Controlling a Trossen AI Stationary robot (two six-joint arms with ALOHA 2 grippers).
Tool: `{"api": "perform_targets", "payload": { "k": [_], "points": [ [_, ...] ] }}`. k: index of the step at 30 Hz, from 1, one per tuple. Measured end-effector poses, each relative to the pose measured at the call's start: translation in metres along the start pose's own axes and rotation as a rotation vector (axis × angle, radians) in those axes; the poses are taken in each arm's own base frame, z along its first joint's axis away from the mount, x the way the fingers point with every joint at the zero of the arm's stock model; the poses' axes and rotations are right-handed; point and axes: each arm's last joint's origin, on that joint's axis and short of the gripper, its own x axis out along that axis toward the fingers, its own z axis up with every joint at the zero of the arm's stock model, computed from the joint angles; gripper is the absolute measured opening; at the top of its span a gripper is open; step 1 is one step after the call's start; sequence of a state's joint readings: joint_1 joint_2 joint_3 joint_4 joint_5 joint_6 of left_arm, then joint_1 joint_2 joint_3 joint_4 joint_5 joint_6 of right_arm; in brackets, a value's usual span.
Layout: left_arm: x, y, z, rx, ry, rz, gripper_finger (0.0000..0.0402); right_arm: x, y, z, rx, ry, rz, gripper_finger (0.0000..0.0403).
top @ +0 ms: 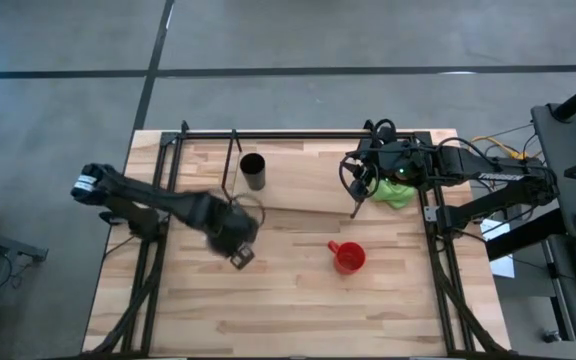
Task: Stack small to large cups/mugs on shelf
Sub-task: Put the purple mug on the shelf
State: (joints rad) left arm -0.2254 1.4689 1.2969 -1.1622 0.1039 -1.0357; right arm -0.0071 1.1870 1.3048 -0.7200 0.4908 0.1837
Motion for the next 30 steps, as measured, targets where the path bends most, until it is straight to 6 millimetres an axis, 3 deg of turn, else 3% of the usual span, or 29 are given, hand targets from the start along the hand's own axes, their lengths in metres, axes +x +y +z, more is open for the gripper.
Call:
{"api": "perform_targets", "payload": {
  "k": [7, 14, 22, 26, 30],
  "points": [
    [-0.033, 0.003, 0.040, 0.247, -0.155, -0.031, 0.0006, 0.000, 0.000, 0.000, 0.000, 0.000, 0.000, 0.0121],
    [-0.059, -0.025, 0.069, 0.675, -0.294, -0.002, 0.0006, 0.000, 0.000, 0.000, 0.001, -0.001, 0.000, 0.0121],
    [-0.052, -0.053, 0.101, 1.165, -0.326, 0.101, 0.0006, 0.000, 0.000, 0.000, 0.001, -0.001, 0.000, 0.0121],
    [-0.044, -0.049, 0.119, 1.251, -0.286, 0.152, 0.0006, 0.000, 0.000, 0.000, 0.001, -0.001, 0.000, 0.0121],
    [-0.037, -0.033, 0.136, 1.231, -0.197, 0.191, 0.0006, 0.000, 0.000, 0.000, 0.027, -0.001, 0.000, 0.0121]
  ]
}}
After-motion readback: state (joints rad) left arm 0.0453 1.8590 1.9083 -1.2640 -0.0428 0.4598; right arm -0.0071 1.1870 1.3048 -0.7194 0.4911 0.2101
